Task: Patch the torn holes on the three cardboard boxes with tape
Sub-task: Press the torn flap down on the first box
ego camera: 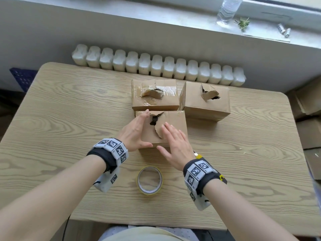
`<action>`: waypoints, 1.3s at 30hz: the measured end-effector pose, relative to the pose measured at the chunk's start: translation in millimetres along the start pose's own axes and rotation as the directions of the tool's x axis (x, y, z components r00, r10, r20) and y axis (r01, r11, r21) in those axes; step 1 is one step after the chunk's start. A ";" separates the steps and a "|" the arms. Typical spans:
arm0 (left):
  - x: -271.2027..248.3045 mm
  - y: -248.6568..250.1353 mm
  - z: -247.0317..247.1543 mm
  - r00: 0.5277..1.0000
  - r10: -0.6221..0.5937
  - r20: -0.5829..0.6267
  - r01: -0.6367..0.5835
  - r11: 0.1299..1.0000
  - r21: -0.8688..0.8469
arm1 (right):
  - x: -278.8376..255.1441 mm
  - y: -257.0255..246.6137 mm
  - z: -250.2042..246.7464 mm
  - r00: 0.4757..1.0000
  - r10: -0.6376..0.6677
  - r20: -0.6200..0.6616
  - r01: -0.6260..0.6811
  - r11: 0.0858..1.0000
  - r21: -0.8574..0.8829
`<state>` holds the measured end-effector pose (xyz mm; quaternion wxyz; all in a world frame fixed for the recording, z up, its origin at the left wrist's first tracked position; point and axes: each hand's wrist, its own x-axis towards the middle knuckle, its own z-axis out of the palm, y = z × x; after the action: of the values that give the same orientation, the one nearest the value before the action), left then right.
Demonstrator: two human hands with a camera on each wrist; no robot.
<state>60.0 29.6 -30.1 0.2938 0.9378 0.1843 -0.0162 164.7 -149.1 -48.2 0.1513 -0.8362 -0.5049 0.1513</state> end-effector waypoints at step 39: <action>-7.9 -18.3 1.9 0.997 0.064 -0.045 -0.064 0.998 0.007 | 27.5 -5.7 -17.0 0.994 -0.096 0.049 0.095 0.995 0.015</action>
<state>46.3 39.7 -40.6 0.2874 0.9441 0.1608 0.0138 179.2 -123.7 -33.2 0.1509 -0.8062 -0.5468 0.1680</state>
